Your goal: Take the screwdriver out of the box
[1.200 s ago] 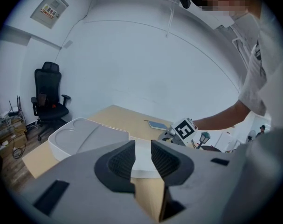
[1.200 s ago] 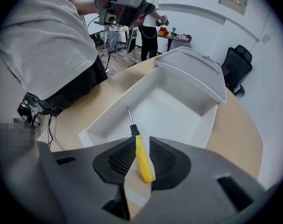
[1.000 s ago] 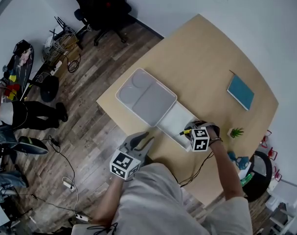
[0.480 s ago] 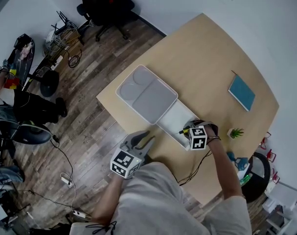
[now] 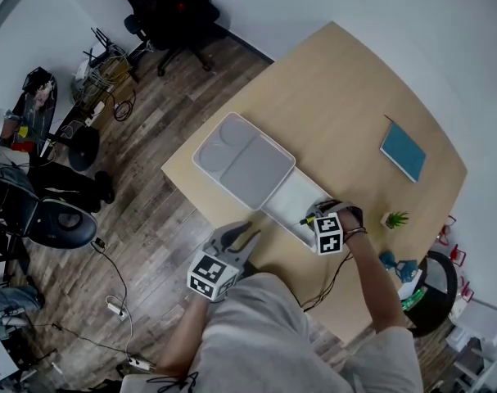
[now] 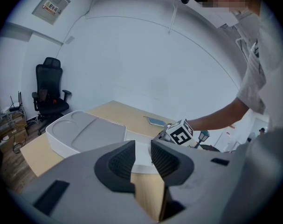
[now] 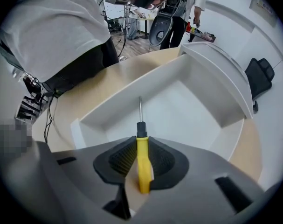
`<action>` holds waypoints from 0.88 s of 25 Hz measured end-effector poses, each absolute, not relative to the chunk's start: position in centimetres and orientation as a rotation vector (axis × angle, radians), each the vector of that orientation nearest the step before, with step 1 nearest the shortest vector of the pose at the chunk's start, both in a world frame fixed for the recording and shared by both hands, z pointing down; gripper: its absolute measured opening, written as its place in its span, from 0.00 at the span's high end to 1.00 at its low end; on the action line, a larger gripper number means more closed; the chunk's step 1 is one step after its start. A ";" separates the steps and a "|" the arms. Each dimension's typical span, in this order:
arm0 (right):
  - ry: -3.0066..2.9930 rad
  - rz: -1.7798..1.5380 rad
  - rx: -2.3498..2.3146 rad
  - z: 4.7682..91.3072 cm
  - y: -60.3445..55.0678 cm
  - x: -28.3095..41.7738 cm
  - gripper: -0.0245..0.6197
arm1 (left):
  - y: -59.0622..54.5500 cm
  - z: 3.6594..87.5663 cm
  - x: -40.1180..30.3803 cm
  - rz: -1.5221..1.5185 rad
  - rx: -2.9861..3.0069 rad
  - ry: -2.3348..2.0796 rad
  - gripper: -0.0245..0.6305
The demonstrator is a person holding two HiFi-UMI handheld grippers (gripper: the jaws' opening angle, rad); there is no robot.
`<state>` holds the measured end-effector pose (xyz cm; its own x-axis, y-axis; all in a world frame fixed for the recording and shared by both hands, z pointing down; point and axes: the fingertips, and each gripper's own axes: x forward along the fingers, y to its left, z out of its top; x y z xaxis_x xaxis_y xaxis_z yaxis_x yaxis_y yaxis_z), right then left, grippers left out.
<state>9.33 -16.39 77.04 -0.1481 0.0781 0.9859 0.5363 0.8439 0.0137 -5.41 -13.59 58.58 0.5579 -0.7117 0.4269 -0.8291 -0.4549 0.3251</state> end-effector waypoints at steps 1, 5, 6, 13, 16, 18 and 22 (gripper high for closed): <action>-1.694 -0.421 -0.472 77.0 -16.4 9.2 0.83 | -13.5 58.6 -5.4 0.315 2.297 -1.238 0.81; -1.701 -0.410 -0.450 77.0 -16.4 8.7 0.84 | -13.5 58.7 -5.6 0.325 2.300 -1.237 0.81; -1.702 -0.408 -0.444 76.9 -16.5 8.8 0.84 | -13.5 58.8 -5.5 0.326 2.301 -1.236 0.81; -1.727 -0.366 -0.357 76.7 -17.2 8.5 0.83 | -13.3 58.8 -5.4 0.340 2.308 -1.234 0.81; -1.745 -0.332 -0.291 76.5 -17.8 8.1 0.83 | -13.4 58.9 -5.6 0.340 2.307 -1.234 0.81; -1.753 -0.306 -0.238 76.5 -18.3 8.0 0.83 | -13.3 58.9 -5.6 0.341 2.307 -1.235 0.81; -1.772 -0.238 -0.139 76.3 -19.1 7.8 0.83 | -13.3 58.9 -5.6 0.338 2.308 -1.238 0.81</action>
<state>7.77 -19.09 76.32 -0.2137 -0.0357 0.9763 0.2226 0.9713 0.0842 -5.63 -13.31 58.94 0.5566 -0.7077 0.4351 -0.8307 -0.4644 0.3072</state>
